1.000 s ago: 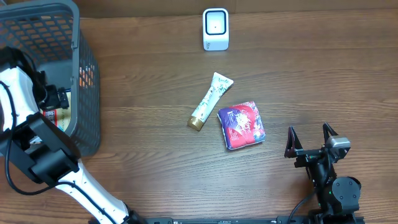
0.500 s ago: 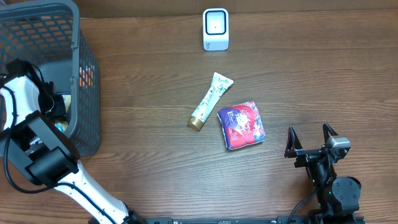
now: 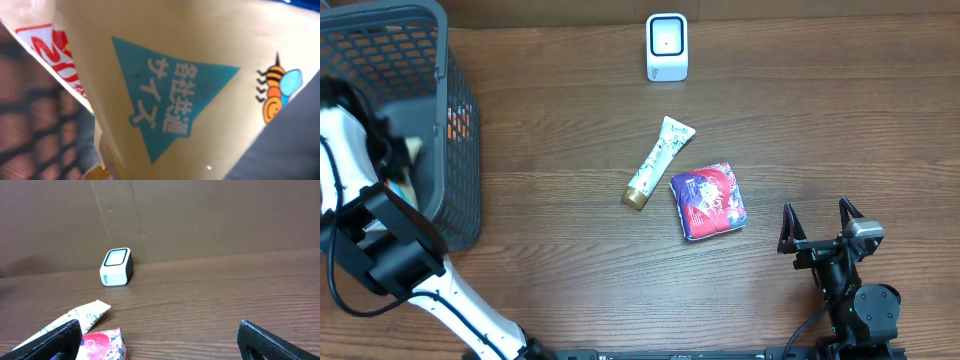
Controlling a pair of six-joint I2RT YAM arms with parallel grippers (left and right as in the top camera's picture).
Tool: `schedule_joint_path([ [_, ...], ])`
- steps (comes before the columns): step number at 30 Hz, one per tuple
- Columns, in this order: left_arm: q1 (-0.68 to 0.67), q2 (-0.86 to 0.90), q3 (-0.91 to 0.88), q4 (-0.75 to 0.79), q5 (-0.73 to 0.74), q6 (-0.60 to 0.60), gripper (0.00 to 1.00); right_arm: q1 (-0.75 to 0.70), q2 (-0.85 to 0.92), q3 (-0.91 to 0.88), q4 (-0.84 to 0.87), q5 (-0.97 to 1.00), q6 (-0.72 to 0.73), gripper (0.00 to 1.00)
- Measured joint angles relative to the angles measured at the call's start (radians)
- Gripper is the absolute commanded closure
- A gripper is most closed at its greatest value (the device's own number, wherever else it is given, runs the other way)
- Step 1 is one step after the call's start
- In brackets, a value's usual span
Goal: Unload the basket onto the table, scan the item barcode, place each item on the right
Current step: 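Lift the yellow snack bag out and drop it onto the pile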
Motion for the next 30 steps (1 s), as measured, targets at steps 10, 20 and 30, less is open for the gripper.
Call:
schedule_joint_path([
  [10, -0.024, -0.006, 0.745, -0.178, 0.375, -0.043, 0.96, 0.000, 0.000, 0.000, 0.000, 0.000, 0.000, 0.00],
  [20, -0.298, -0.014, 1.009, -0.378, 0.582, -0.043, 0.96, 0.000, 0.000, 0.000, 0.000, 0.000, 0.000, 0.00],
  [30, -0.793, -0.017, 0.932, -0.408, 0.420, -0.030, 0.96, 0.000, 0.000, 0.000, 0.000, 0.000, 0.000, 0.00],
])
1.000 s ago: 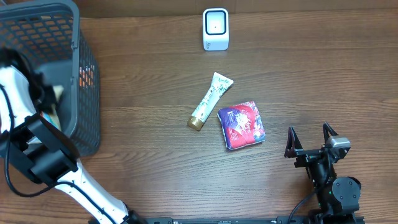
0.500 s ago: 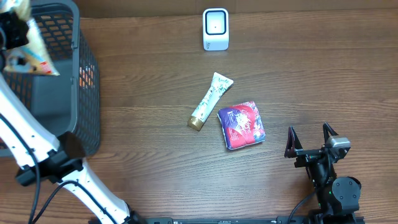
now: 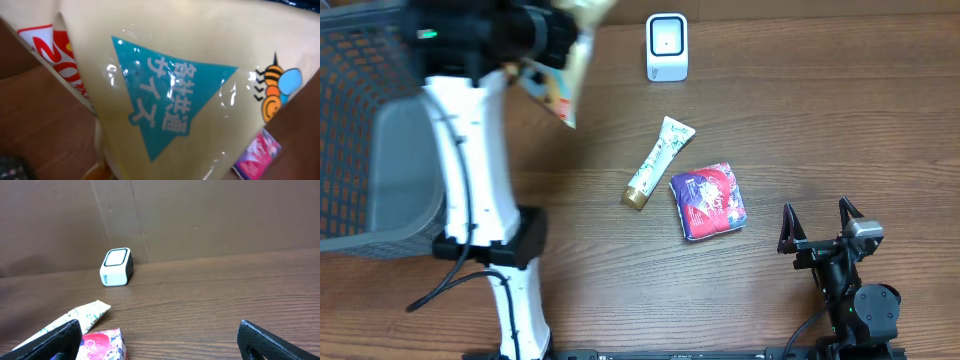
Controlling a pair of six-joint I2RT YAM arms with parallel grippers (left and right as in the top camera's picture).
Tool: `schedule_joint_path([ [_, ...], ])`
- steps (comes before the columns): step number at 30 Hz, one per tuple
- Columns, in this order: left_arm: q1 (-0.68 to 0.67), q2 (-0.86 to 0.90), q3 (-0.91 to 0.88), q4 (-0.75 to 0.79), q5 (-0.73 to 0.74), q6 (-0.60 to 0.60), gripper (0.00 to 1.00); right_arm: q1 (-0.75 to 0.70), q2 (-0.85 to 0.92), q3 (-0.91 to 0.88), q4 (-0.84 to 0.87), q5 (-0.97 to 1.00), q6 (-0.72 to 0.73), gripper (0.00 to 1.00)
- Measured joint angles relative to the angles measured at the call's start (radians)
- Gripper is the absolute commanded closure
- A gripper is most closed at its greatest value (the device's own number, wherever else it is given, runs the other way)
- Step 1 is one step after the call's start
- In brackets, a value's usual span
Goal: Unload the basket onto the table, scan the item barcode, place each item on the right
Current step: 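Lift the yellow snack bag out and drop it onto the pile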
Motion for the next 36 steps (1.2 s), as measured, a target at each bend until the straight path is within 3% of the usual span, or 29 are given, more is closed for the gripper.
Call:
schedule_joint_path([
  [7, -0.195, 0.000, -0.350, 0.057, -0.049, 0.002, 0.96, 0.000, 0.000, 0.000, 0.000, -0.001, 0.000, 0.00],
  [16, -0.384, 0.005, -0.902, 0.383, -0.066, -0.014, 0.96, 0.000, 0.000, 0.000, 0.000, 0.000, 0.001, 0.00],
  [21, -0.452, -0.005, -1.112, 0.571, -0.076, -0.074, 0.94, 0.000, 0.000, 0.000, 0.001, 0.000, 0.001, 0.00],
  [22, -0.456, -0.021, -1.135, 0.602, -0.081, -0.086, 0.78, 0.000, 0.000, 0.000, 0.000, 0.000, 0.000, 0.00],
  [24, -0.459, -0.039, -1.172, 0.652, -0.083, -0.108, 0.19, 0.000, 0.000, 0.000, 0.000, 0.000, 0.000, 0.00],
  [25, -0.459, -0.040, -1.186, 0.680, -0.089, -0.115, 0.00, 0.000, 0.000, 0.000, -0.001, -0.001, 0.000, 0.00],
  [31, -0.459, -0.033, -1.166, 0.651, -0.212, -0.142, 0.00, 0.000, 0.000, 0.000, 0.000, 0.000, 0.000, 0.00],
  [36, -0.456, -0.047, -0.886, 0.520, -0.291, -0.141, 0.00, 0.000, 0.000, 0.000, 0.000, 0.000, 0.000, 0.00],
])
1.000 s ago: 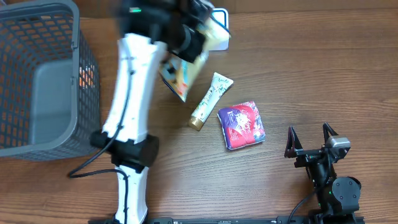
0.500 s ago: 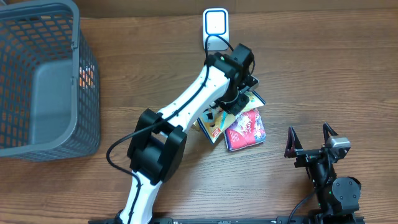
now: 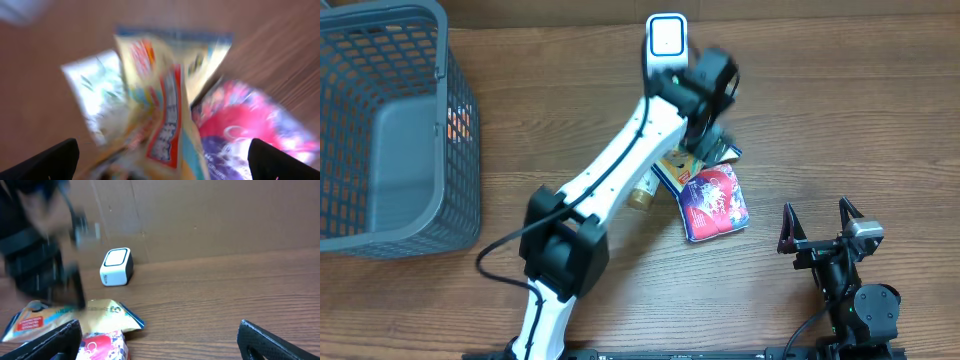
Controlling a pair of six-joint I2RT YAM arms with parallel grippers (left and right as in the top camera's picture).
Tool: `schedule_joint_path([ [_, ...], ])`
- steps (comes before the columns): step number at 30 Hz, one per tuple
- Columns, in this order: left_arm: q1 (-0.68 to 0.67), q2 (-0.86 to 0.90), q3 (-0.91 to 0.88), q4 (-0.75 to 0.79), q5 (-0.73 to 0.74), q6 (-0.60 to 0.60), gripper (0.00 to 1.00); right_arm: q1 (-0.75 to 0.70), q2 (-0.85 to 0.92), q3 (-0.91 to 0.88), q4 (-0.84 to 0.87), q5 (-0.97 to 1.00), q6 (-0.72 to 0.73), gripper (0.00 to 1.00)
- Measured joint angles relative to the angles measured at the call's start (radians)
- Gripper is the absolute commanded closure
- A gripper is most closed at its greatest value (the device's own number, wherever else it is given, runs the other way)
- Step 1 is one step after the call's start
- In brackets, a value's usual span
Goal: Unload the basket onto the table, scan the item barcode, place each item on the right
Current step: 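Lift the yellow snack bag out and drop it onto the pile, then reach the left gripper back into the basket for another item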
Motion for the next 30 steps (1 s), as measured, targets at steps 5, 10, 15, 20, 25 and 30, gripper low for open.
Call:
schedule_joint_path([
  [5, 0.058, -0.117, 0.317, -0.100, -0.011, -0.001, 0.00, 0.000, 0.000, 0.000, 0.000, 0.000, 0.000, 0.00],
  [10, 0.312, -0.277, 0.538, -0.196, -0.007, -0.051, 0.00, 0.000, 0.000, 0.000, 0.000, 0.000, 0.000, 0.00],
  [15, 0.701, -0.339, 0.582, -0.295, -0.001, -0.208, 0.00, 0.000, 0.000, 0.000, 0.000, 0.000, 0.000, 0.00],
  [20, 0.989, -0.256, 0.571, -0.324, 0.066, -0.342, 0.00, 0.000, 0.000, 0.000, 0.000, -0.001, -0.001, 0.00],
  [25, 1.138, -0.144, 0.560, -0.295, 0.092, -0.454, 0.00, 0.000, 0.000, 0.000, 0.000, 0.000, 0.000, 0.00],
  [30, 1.180, -0.019, 0.560, -0.226, 0.142, -0.513, 0.03, 0.000, 0.000, 0.000, 0.000, -0.001, 0.000, 0.00],
])
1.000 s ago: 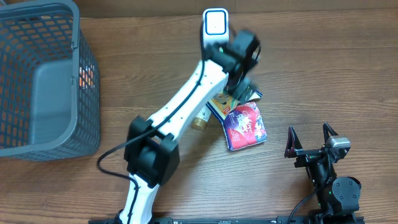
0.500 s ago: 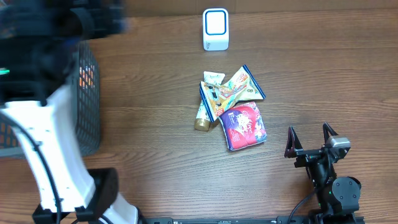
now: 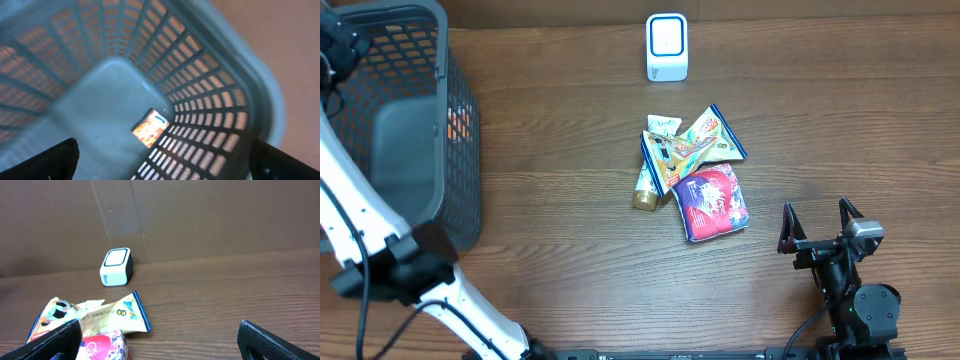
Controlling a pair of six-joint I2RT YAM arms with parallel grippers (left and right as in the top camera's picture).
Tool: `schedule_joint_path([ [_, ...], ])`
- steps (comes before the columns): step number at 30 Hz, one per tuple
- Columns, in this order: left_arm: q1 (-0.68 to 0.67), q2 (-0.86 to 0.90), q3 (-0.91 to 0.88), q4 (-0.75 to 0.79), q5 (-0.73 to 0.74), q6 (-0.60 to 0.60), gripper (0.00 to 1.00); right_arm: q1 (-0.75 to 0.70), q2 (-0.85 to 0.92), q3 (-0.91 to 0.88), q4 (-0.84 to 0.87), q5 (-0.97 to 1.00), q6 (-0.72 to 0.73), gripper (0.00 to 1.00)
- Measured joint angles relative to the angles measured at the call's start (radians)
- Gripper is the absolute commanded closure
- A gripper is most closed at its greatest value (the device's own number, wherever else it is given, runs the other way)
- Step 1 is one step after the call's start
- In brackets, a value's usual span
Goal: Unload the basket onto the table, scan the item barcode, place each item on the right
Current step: 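Reach the left gripper back into the basket for another item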
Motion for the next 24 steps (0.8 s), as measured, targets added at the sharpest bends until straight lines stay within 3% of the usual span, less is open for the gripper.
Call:
schedule_joint_path([
  [10, -0.030, 0.261, 0.000, 0.012, 0.041, -0.105, 0.00, 0.000, 0.000, 0.000, 0.000, 0.000, 0.000, 0.00],
  [24, -0.075, 0.437, -0.009, -0.023, 0.089, -0.165, 0.00, 0.000, 0.000, 0.000, 0.000, 0.000, 0.000, 0.00],
])
